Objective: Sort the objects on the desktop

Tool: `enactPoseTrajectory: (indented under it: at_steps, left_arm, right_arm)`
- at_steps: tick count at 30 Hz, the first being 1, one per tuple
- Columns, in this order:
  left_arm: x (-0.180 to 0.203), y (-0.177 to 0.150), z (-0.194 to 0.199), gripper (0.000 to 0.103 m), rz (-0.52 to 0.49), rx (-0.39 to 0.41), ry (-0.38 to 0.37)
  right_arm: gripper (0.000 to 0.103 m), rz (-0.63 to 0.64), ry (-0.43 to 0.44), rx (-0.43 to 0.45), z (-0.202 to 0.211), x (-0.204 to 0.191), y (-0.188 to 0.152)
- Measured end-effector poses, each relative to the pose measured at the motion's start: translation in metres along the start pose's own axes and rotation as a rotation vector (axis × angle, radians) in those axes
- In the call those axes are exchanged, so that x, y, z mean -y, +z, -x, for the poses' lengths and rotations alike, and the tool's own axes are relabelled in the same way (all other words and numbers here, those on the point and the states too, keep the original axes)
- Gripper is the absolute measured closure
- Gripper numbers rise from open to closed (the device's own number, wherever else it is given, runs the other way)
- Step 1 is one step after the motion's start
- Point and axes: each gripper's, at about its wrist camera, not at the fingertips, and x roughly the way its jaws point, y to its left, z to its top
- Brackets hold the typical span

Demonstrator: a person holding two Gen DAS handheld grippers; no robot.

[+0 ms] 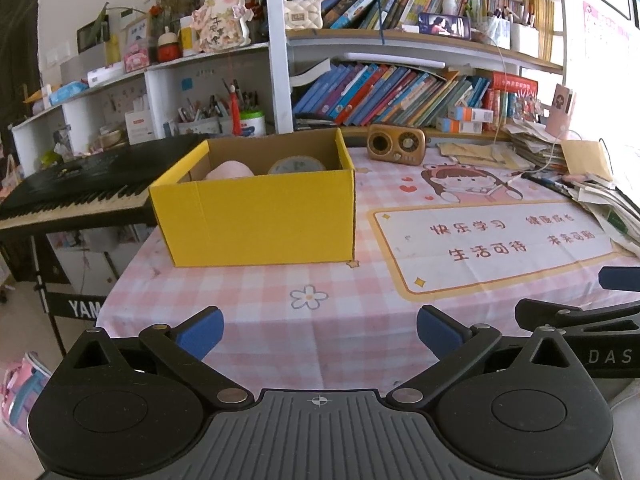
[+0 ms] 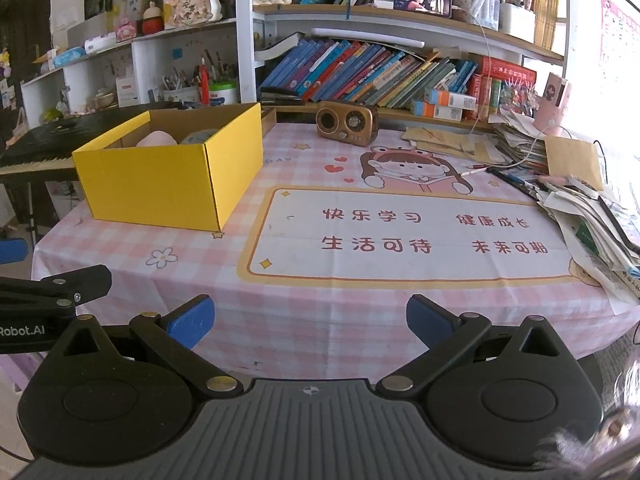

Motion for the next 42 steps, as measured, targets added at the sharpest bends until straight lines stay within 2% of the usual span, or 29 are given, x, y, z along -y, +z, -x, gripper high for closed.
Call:
enactPoseTrajectory:
  at_steps: [25, 42]
  left_arm:
    - [0.001, -0.001, -0.011, 0.0, 0.004, -0.043, -0.008]
    - [0.004, 0.0, -0.017, 0.0, 0.015, -0.034, -0.04]
  right_arm:
    - [0.0, 0.001, 0.002, -0.017, -0.005, 0.003, 0.001]
    - [0.0, 0.008, -0.002, -0.039, -0.016, 0.005, 0.002]
